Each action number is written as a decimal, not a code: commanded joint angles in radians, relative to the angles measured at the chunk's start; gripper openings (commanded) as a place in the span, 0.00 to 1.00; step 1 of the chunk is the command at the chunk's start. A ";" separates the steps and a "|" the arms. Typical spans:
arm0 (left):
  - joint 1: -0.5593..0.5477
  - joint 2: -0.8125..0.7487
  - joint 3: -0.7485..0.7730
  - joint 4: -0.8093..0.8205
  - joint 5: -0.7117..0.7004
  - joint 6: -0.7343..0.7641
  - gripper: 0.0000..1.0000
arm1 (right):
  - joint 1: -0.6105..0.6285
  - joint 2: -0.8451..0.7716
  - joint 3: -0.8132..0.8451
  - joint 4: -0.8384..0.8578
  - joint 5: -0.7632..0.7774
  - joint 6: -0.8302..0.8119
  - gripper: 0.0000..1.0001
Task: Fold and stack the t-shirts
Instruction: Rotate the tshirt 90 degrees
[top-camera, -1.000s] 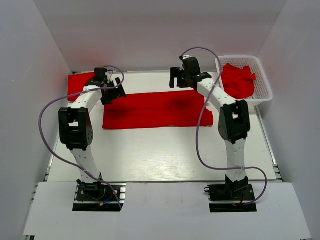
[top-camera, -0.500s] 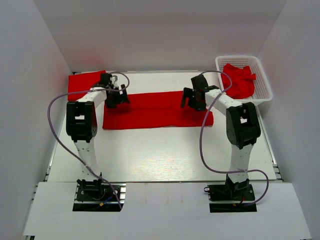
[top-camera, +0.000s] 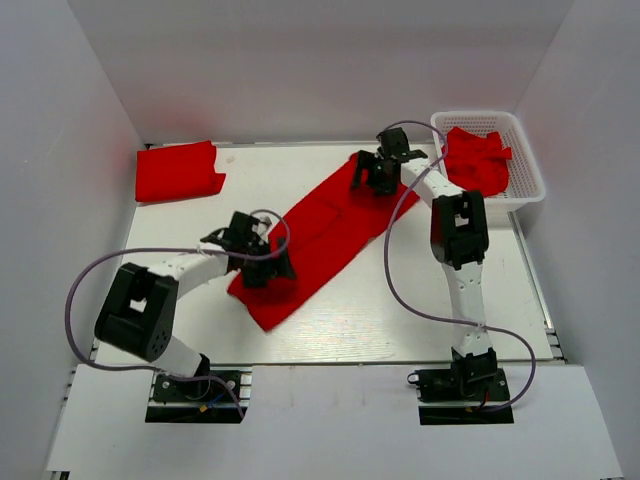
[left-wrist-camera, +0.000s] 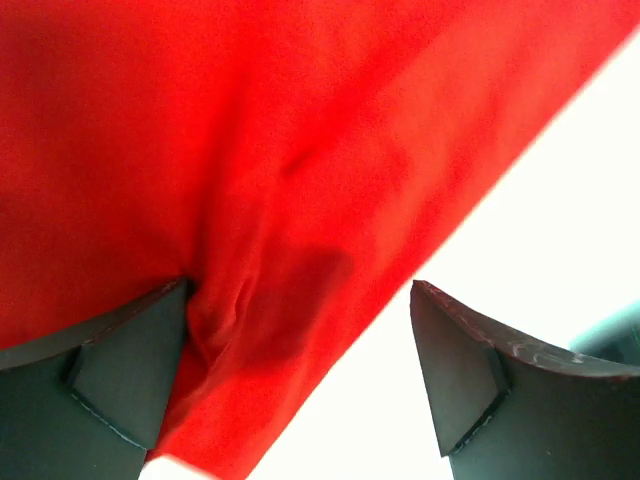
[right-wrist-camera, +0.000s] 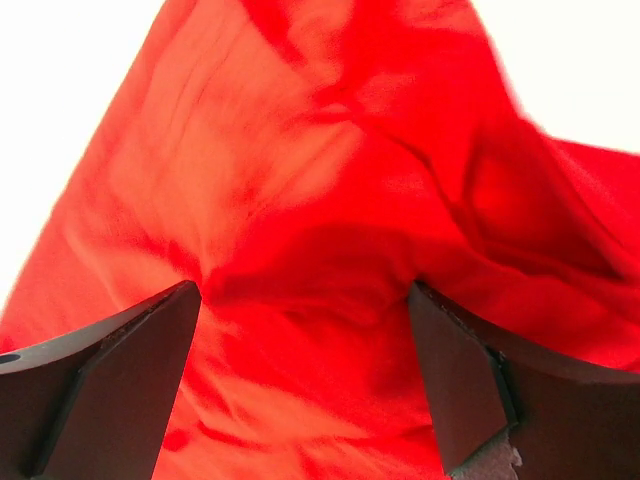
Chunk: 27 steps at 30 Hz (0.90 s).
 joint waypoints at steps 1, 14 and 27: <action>-0.123 -0.042 -0.111 -0.114 0.193 -0.162 1.00 | 0.011 0.116 0.108 0.073 -0.177 -0.027 0.90; -0.591 0.272 0.482 -0.293 0.206 -0.066 1.00 | 0.048 0.211 0.258 0.217 -0.306 -0.041 0.90; -0.495 -0.043 0.598 -0.530 -0.303 -0.166 1.00 | 0.059 -0.086 0.205 0.062 -0.139 -0.139 0.90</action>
